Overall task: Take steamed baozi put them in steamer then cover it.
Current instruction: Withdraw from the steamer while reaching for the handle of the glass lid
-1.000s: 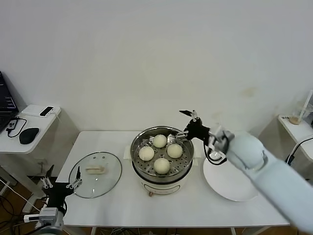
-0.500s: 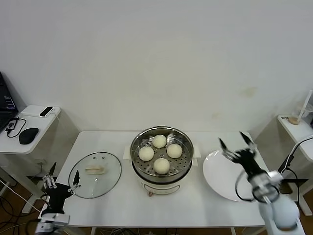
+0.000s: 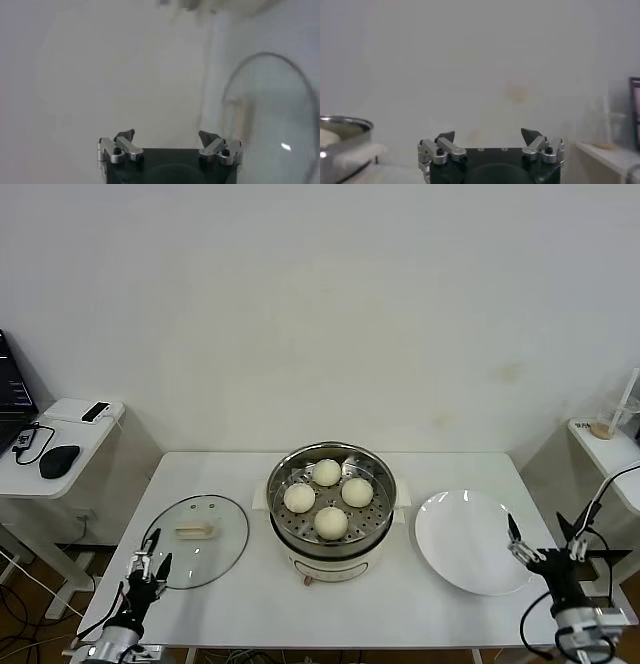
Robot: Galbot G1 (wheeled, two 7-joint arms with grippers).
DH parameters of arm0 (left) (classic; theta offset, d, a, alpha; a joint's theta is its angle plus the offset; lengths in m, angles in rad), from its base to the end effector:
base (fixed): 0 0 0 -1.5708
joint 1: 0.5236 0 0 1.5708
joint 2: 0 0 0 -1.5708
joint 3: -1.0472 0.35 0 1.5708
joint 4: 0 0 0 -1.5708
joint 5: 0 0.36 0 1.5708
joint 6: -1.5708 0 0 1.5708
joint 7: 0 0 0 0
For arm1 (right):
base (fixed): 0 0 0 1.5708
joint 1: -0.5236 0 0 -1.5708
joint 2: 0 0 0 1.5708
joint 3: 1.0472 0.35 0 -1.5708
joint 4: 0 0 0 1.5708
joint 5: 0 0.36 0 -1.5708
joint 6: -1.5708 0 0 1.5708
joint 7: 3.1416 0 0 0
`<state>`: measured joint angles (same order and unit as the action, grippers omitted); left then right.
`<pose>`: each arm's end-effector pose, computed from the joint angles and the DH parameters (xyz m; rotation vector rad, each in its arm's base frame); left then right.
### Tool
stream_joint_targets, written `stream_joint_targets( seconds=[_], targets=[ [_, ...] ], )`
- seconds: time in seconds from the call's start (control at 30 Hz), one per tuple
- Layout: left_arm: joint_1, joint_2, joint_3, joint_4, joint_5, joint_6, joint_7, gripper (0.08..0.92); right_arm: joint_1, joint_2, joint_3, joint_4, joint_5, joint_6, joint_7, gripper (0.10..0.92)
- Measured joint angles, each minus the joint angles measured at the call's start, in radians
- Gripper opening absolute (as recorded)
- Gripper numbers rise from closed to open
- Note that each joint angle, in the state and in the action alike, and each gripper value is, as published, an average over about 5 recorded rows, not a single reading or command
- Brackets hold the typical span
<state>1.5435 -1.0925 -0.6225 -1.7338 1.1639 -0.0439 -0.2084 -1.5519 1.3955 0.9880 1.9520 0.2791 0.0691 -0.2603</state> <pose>0.1953 0.1653 -0.3818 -0.1664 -2.1161 -2.2694 0.1713 -0.1851 -0.3079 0.1368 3.1103 -0.1458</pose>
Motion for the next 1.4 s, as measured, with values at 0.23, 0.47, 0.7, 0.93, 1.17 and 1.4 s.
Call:
stream_joint_targets(
  seconds=[0.23, 0.47, 0.7, 0.93, 1.17, 1.4],
  targets=[
    [-0.108, 0.013, 0.067, 0.098, 0.079, -0.002, 0.003, 0.823, -0.051, 0.048, 0.029, 0.027, -0.025, 0.014, -0.003, 0.823],
    [-0.209, 0.016, 0.124, 0.182, 0.113, -0.007, 0.0, 0.823, -0.09, 0.084, 0.048, 0.045, -0.061, 0.032, -0.012, 0.823],
    [-0.291, 0.011, 0.169, 0.262, 0.128, -0.008, -0.004, 0.823, -0.117, 0.105, 0.063, 0.055, -0.084, 0.044, -0.016, 0.823],
    [-0.355, 0.007, 0.196, 0.333, 0.135, -0.006, -0.008, 0.823, -0.136, 0.114, 0.073, 0.055, -0.098, 0.053, -0.02, 0.823],
    [-0.406, 0.009, 0.21, 0.377, 0.133, 0.002, -0.002, 0.823, -0.143, 0.117, 0.073, 0.05, -0.11, 0.057, -0.026, 0.823],
    [-0.446, 0.005, 0.221, 0.42, 0.123, 0.004, 0.005, 0.823, -0.145, 0.12, 0.069, 0.042, -0.119, 0.062, -0.029, 0.823]
  ],
)
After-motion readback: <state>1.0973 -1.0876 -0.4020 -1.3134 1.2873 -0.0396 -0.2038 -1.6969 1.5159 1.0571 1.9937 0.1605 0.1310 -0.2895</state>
